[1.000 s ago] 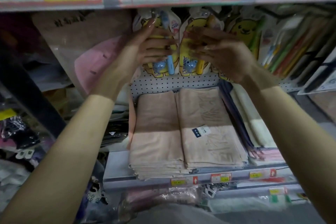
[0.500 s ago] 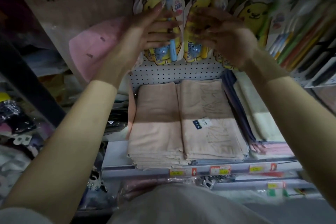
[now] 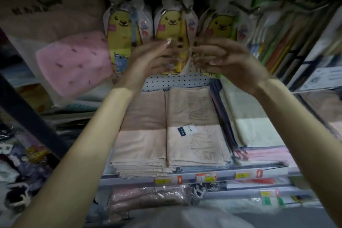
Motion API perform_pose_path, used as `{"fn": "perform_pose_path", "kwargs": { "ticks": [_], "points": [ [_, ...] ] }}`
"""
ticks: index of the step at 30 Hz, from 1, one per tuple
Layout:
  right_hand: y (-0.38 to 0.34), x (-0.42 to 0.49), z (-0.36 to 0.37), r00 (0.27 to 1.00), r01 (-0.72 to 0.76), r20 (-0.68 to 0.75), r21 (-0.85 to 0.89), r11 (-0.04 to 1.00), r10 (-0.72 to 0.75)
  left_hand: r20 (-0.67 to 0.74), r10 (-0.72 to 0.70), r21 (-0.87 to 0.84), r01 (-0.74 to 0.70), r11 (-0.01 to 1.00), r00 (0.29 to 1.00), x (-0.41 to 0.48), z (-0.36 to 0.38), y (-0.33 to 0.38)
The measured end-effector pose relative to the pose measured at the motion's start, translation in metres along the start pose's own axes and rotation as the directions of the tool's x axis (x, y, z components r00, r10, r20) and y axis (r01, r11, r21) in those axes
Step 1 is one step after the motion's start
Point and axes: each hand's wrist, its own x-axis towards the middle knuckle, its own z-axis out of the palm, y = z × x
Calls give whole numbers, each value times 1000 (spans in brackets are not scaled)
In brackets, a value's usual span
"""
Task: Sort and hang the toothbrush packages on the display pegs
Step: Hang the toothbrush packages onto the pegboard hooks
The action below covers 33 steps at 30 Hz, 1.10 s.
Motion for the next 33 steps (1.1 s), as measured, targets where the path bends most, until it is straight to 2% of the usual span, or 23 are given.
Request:
{"fn": "perform_pose_path", "kwargs": {
  "ticks": [3,7,12,16,21,26,33],
  "points": [
    [-8,-14,-25,1000,-12,12,-24,1000,12,32,-33,-13,33,999,999,4,31,-4],
    [-16,-21,-52,999,-36,11,50,998,35,23,-51,-26,52,998,998,14,65,-7],
    [-21,-7,-68,999,-55,-1,-23,998,55,-20,-51,-54,49,997,999,34,89,-3],
    [-19,8,-72,999,-37,2,-99,994,37,-84,-42,-1,43,999,996,48,94,3],
    [-17,25,-75,998,-38,-54,-45,998,36,-129,-41,66,50,997,991,66,92,9],
    [-17,37,-75,996,-39,-88,-58,998,34,-175,-65,40,73,997,982,77,96,8],
    [-19,28,-75,998,-30,-52,-39,999,28,-152,-44,66,55,996,987,77,92,4]
  ]
}}
